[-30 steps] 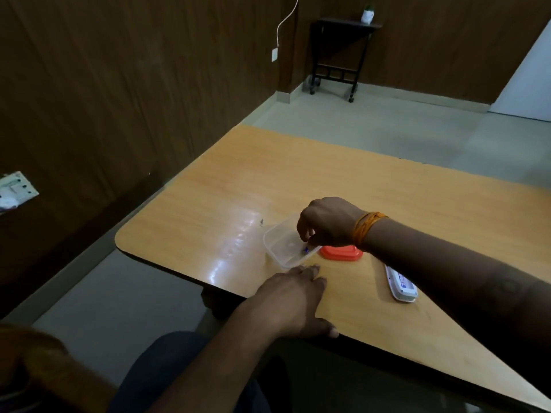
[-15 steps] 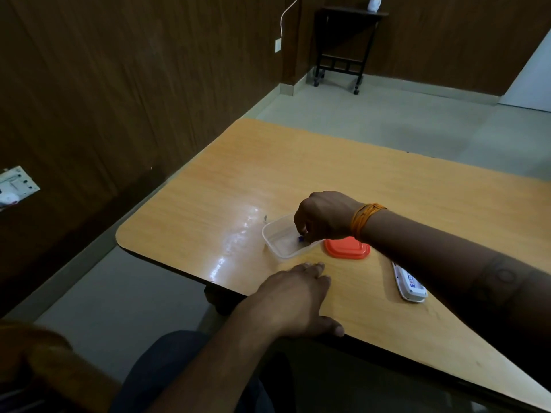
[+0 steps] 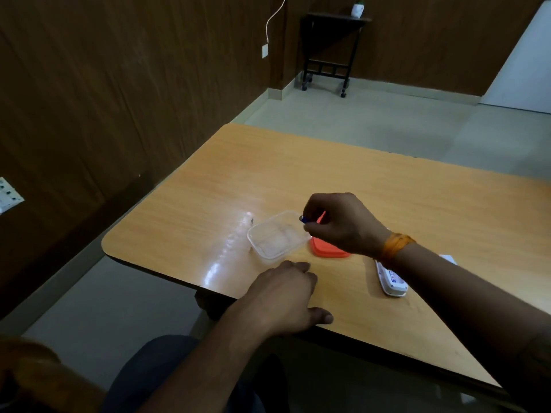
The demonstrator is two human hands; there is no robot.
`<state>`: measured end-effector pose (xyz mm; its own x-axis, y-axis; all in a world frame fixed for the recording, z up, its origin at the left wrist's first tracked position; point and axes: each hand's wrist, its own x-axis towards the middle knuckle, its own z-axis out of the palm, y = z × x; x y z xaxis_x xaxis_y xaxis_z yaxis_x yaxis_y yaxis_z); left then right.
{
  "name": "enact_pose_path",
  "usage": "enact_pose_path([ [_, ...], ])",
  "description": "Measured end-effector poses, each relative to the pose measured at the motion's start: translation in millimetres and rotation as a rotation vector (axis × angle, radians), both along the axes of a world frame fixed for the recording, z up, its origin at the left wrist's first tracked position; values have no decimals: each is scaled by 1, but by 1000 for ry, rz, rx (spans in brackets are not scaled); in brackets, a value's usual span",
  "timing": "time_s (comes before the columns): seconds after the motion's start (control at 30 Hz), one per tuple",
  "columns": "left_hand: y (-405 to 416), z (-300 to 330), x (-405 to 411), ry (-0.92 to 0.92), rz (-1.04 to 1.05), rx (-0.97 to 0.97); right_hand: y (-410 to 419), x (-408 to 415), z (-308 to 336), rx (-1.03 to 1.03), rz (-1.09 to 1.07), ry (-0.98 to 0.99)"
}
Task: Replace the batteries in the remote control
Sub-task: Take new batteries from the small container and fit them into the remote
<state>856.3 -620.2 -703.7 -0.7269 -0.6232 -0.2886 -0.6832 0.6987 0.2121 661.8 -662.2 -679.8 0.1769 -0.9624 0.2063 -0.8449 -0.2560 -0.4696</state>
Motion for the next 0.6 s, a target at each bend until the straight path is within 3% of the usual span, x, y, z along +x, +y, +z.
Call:
enact_pose_path([
  [0.37, 27, -12, -57, 25, -19, -154, 121, -79, -13, 81, -343, -382],
  [0.6, 37, -32, -104, 242, 41, -175, 133, -108, -22, -22, -471, -363],
])
